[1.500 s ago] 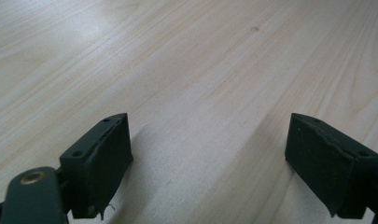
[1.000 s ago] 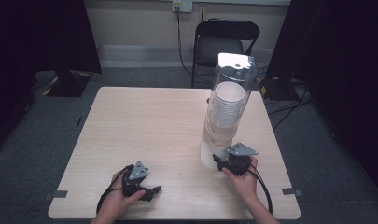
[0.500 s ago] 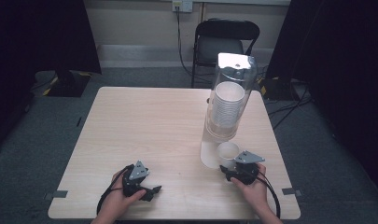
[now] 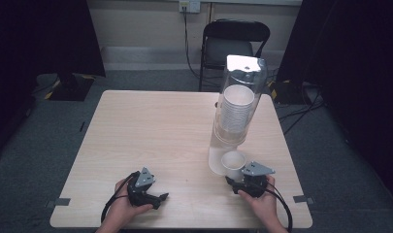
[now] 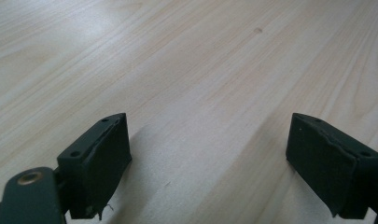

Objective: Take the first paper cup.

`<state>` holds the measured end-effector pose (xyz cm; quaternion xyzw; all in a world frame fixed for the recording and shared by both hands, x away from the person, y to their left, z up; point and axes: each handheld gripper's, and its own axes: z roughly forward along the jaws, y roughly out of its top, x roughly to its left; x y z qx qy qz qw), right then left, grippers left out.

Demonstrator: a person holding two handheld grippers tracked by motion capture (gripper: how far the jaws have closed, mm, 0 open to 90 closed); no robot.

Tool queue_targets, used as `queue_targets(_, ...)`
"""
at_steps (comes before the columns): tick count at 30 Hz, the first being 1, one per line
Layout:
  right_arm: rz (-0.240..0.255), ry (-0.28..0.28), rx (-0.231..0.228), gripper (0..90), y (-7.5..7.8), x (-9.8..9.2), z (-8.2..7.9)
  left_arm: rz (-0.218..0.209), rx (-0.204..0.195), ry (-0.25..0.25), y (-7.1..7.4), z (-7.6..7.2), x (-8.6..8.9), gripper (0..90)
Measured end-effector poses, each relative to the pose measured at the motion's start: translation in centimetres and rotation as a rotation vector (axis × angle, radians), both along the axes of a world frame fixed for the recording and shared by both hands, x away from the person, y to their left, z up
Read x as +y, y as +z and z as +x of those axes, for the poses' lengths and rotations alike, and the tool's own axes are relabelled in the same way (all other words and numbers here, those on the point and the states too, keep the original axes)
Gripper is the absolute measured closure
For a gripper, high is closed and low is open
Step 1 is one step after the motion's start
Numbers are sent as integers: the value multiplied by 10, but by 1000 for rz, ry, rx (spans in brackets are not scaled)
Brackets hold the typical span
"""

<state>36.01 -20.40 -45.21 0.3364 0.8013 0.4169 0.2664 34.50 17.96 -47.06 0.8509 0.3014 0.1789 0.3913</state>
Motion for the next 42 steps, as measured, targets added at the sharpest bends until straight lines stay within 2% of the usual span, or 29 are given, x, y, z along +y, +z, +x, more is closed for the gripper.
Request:
queue_targets(1,6,6,-3,343,1,1,-1,-16,18,-3,2,1,-1,154)
queue_targets(2,13,17,-13,343,3,3,-2,-42,59,-11,5,1,-2,176)
queue_targets(3,21,34,-17,343,4,7,-3,-67,68,-11,8,0,-4,179)
queue_targets(4,21,34,-17,343,4,7,-3,-67,68,-11,8,0,-4,178)
queue_targets(5,19,55,-17,342,4,11,-3,-97,74,-25,13,-1,-9,176)
queue_targets(6,19,55,-17,342,4,11,-3,-97,74,-25,13,-1,-9,171)
queue_targets(10,17,96,-27,341,3,18,-2,-148,96,-59,28,-2,-18,176)
queue_targets(12,17,100,-29,340,3,20,-2,-158,108,-62,30,-3,-20,190)
queue_targets(13,15,107,-27,339,3,23,-1,-175,131,-82,34,-2,-24,192)
queue_targets(17,16,121,-23,338,3,27,0,-169,132,-93,40,0,-30,195)
queue_targets(22,14,152,-21,338,2,34,2,-229,165,-73,56,4,-34,221)
queue_targets(24,6,165,-26,338,2,36,2,-257,158,-68,64,5,-34,221)
queue_targets(30,-9,188,-34,338,2,41,0,-249,120,-59,89,11,-43,254)
queue_targets(31,-6,188,-34,337,2,41,0,-274,122,-63,94,13,-47,275)
queue_targets(33,-16,201,-38,337,2,41,0,-281,111,-61,100,16,-51,295)
queue_targets(35,-23,199,-42,337,2,41,-1,-293,114,-60,103,17,-53,306)
queue_targets(42,-25,259,-59,337,2,50,-5,-296,144,-57,110,21,-66,359)
